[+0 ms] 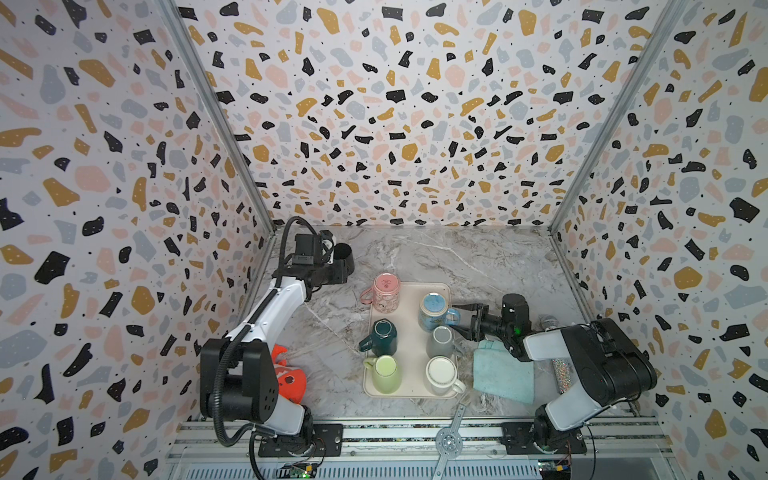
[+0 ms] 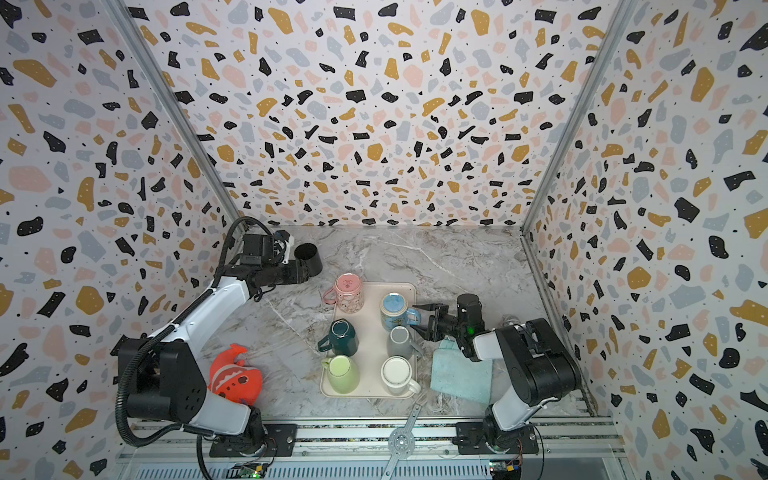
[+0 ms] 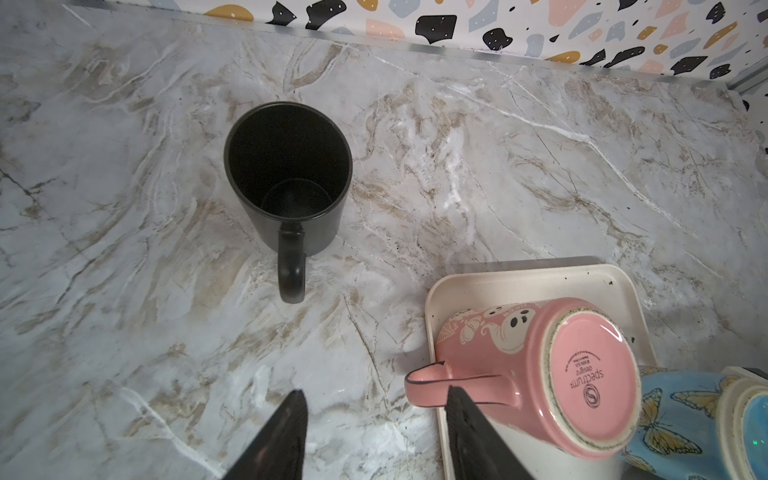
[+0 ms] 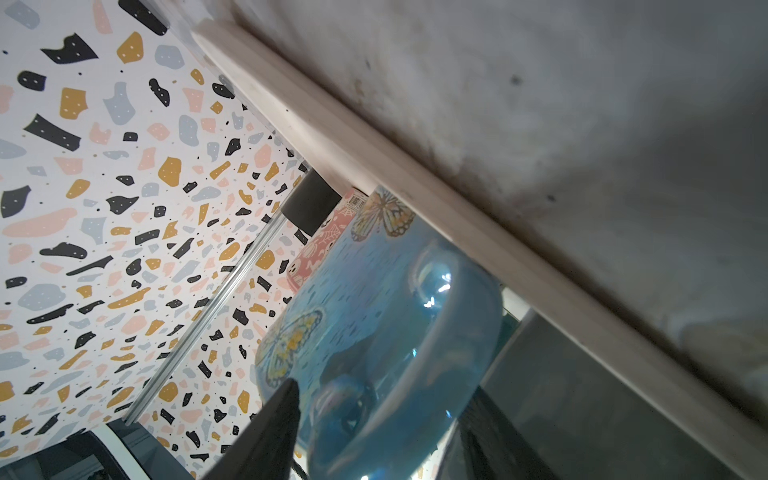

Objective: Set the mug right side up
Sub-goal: 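Close the right gripper on the sideways blue butterfly mug's body, then lift and rotate the blue butterfly mug upright with the right gripper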

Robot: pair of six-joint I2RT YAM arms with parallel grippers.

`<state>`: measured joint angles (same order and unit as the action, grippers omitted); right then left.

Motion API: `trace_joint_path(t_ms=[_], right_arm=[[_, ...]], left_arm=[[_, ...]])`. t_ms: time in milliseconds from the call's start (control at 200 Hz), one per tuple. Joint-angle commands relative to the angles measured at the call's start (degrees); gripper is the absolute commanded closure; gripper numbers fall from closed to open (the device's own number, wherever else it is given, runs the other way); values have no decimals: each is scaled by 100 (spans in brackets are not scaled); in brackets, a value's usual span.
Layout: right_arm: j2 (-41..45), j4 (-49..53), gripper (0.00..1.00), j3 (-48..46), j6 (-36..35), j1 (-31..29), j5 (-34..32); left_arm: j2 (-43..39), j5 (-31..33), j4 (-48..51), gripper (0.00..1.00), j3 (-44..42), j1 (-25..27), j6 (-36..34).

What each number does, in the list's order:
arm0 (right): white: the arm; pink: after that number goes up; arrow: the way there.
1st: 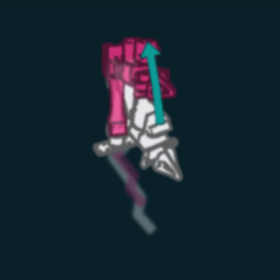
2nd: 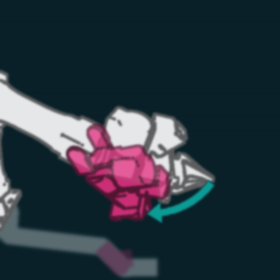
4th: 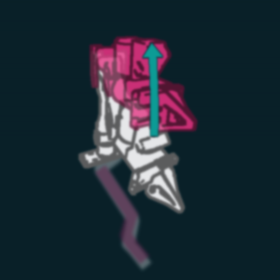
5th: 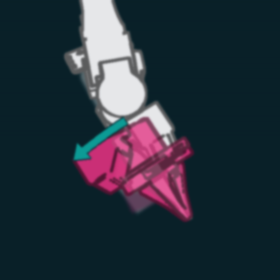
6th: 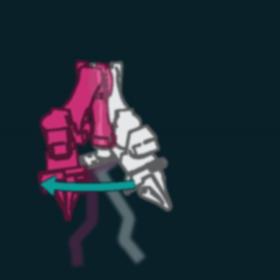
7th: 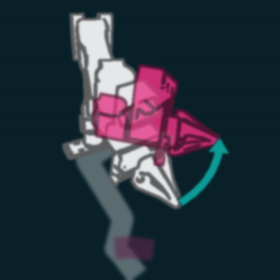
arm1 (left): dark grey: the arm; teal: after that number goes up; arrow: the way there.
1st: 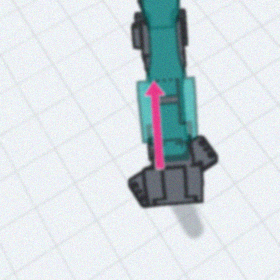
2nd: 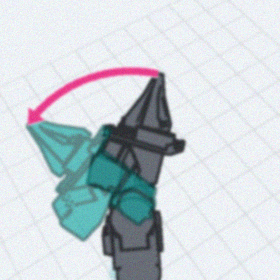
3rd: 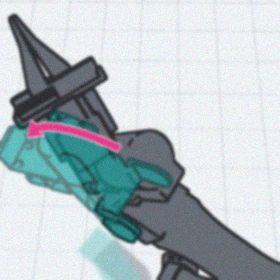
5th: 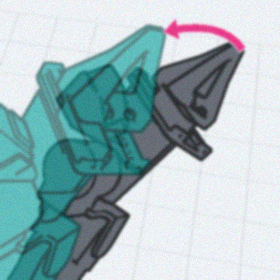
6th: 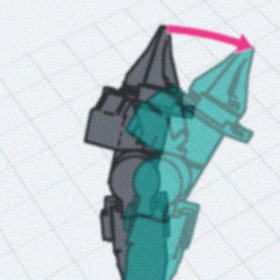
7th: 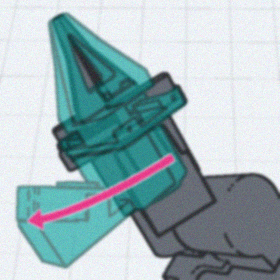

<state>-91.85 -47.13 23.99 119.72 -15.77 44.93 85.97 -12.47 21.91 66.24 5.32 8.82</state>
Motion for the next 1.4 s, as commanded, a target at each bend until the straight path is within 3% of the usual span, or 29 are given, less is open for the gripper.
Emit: trace_joint_path(t_ms=[0, 721, 851, 966, 1397], right_arm=[[-56, -60, 42, 229, 148, -14, 115], [-929, -847, 77, 740, 490, -99, -153], [-1231, -1249, 86, 937, 664, -137, -250], [-1449, -1594, 100, 1110, 806, -175, -317], [-1906, -2845, 100, 1943, 561, -198, -429]], left_arm=[[56, 69, 15, 45, 10, 21, -10], [159, 185, 96, 46, 35, 21, -71], [177, 234, 99, 46, 39, 21, -82], [221, 220, 106, 46, 55, 21, -82], [207, 247, 107, 46, 106, 21, -82]])
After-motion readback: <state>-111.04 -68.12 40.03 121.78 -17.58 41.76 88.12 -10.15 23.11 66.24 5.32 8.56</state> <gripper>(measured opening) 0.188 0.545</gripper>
